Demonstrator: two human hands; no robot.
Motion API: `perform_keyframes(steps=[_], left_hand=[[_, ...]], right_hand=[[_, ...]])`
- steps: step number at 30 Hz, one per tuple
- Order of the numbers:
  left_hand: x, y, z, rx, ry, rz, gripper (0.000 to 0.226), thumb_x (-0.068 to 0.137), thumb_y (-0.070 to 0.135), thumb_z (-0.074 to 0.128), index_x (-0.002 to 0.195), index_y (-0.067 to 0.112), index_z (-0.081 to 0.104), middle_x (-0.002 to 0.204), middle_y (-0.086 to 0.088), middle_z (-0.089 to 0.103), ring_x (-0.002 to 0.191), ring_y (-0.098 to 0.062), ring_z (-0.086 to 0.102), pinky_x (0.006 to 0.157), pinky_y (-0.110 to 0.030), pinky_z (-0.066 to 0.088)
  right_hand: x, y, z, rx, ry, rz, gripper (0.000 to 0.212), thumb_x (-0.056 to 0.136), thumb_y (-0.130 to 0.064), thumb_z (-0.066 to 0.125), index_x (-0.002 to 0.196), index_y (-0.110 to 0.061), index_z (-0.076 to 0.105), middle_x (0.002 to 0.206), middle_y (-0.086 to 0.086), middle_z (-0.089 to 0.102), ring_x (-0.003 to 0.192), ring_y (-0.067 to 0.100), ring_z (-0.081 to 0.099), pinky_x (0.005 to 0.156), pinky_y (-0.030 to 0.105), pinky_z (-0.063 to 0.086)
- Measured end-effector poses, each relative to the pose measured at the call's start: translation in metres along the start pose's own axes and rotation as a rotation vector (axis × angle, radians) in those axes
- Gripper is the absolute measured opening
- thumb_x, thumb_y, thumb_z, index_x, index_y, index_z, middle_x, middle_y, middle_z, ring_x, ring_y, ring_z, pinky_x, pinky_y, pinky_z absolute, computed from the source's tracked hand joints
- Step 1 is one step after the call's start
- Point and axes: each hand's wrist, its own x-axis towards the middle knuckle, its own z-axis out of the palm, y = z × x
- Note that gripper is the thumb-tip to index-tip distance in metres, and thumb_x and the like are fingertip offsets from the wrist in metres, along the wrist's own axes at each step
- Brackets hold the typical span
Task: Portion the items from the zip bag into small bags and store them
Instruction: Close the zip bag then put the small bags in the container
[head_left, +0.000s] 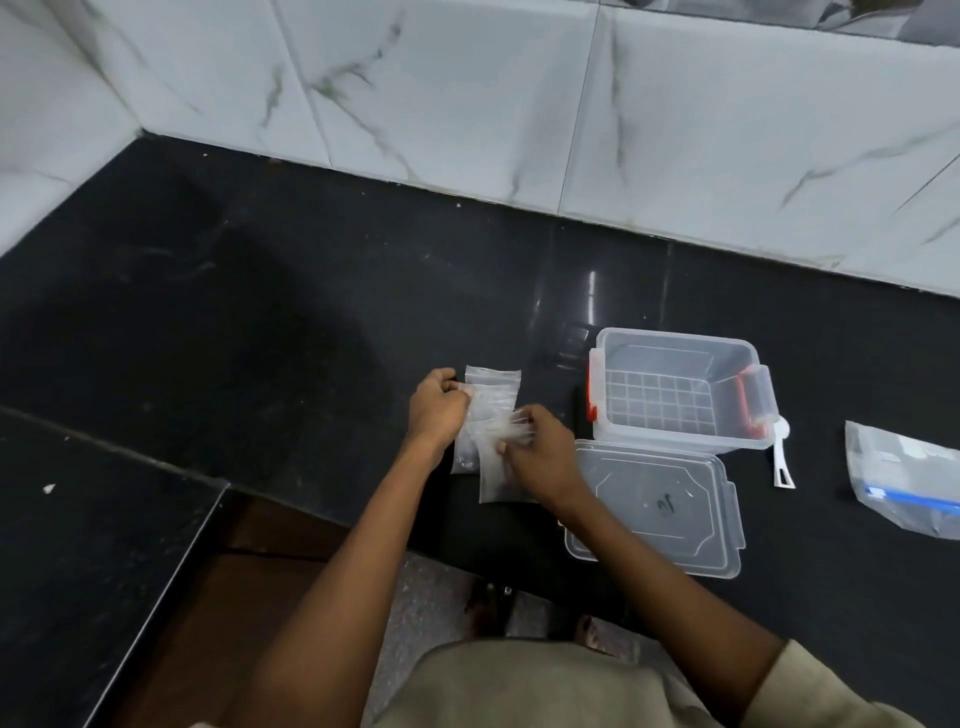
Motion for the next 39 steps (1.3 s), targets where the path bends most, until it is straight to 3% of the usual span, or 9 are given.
perform_keyframes(steps=[6,9,14,20,25,29,33,36,39], left_hand=[[0.011,0.010,0.000,0.051,-0.098,0.017,0.012,0.092,0.013,0.066,0.101,0.019,0.072,0.107,-0.002,0.073,0.098,-0.016,0.068,0.092,-0.034,0.057],[0.015,0.014,-0.001,0.090,-0.147,-0.032,0.010,0.085,0.010,0.071,0.092,0.015,0.076,0.098,-0.003,0.075,0.097,-0.019,0.070,0.093,-0.040,0.058],[0.018,0.021,0.001,0.117,-0.153,-0.064,0.007,0.077,0.015,0.079,0.081,0.009,0.078,0.088,-0.007,0.078,0.090,-0.025,0.074,0.088,-0.046,0.061],[0.015,0.021,0.002,0.125,-0.146,-0.065,0.009,0.081,0.011,0.078,0.087,0.003,0.076,0.090,-0.007,0.076,0.085,-0.022,0.072,0.080,-0.042,0.061],[0.004,0.020,-0.003,-0.009,-0.145,-0.008,0.004,0.083,0.003,0.070,0.081,0.005,0.072,0.080,-0.011,0.076,0.074,-0.023,0.069,0.068,-0.038,0.060],[-0.013,0.037,0.003,-0.105,-0.121,0.074,0.003,0.090,0.003,0.070,0.088,0.001,0.071,0.077,-0.012,0.075,0.065,-0.020,0.068,0.061,-0.034,0.061],[-0.024,0.062,0.020,-0.140,-0.117,0.173,0.005,0.089,0.005,0.072,0.083,0.006,0.072,0.068,-0.005,0.073,0.056,-0.012,0.065,0.051,-0.025,0.052],[-0.036,0.082,0.041,-0.137,-0.139,0.235,0.006,0.088,0.007,0.074,0.083,0.007,0.071,0.073,-0.005,0.074,0.060,-0.011,0.068,0.051,-0.021,0.051],[-0.049,0.097,0.072,-0.095,-0.169,0.306,0.013,0.086,0.007,0.077,0.078,0.014,0.069,0.079,-0.008,0.076,0.068,-0.016,0.072,0.056,-0.027,0.056]], right_hand=[[0.004,0.003,0.003,0.056,0.029,-0.024,0.012,0.081,-0.013,0.078,0.087,-0.009,0.068,0.090,0.006,0.067,0.082,0.019,0.062,0.078,0.036,0.052],[0.001,-0.001,0.002,0.127,0.025,0.000,0.017,0.083,-0.008,0.075,0.076,-0.018,0.062,0.076,-0.005,0.065,0.071,0.011,0.059,0.070,0.030,0.049],[-0.004,-0.003,-0.001,0.362,0.051,0.030,0.018,0.089,0.006,0.068,0.089,-0.011,0.061,0.078,-0.003,0.066,0.065,-0.004,0.061,0.065,0.018,0.051],[-0.009,-0.008,-0.016,0.596,0.028,-0.002,0.016,0.093,0.010,0.061,0.105,0.000,0.064,0.095,0.012,0.071,0.085,0.016,0.067,0.077,0.026,0.057],[-0.024,-0.017,-0.039,0.597,0.072,-0.050,0.017,0.094,0.008,0.061,0.089,-0.007,0.064,0.074,-0.004,0.070,0.067,0.006,0.064,0.062,0.020,0.052],[-0.028,-0.025,-0.073,0.654,0.232,-0.081,0.017,0.094,0.008,0.060,0.088,-0.007,0.062,0.069,-0.008,0.068,0.059,0.004,0.061,0.050,0.016,0.047],[-0.023,-0.022,-0.120,0.661,0.414,-0.069,0.013,0.094,0.003,0.063,0.091,-0.009,0.066,0.071,-0.013,0.071,0.066,0.003,0.065,0.064,0.019,0.053],[-0.017,-0.014,-0.156,0.690,0.490,-0.030,0.010,0.094,0.002,0.064,0.094,-0.007,0.067,0.071,-0.012,0.072,0.068,0.004,0.067,0.067,0.022,0.057],[-0.013,-0.005,-0.185,0.658,0.538,0.006,0.015,0.094,0.001,0.064,0.086,-0.011,0.066,0.067,-0.011,0.069,0.060,0.002,0.065,0.057,0.020,0.054]])
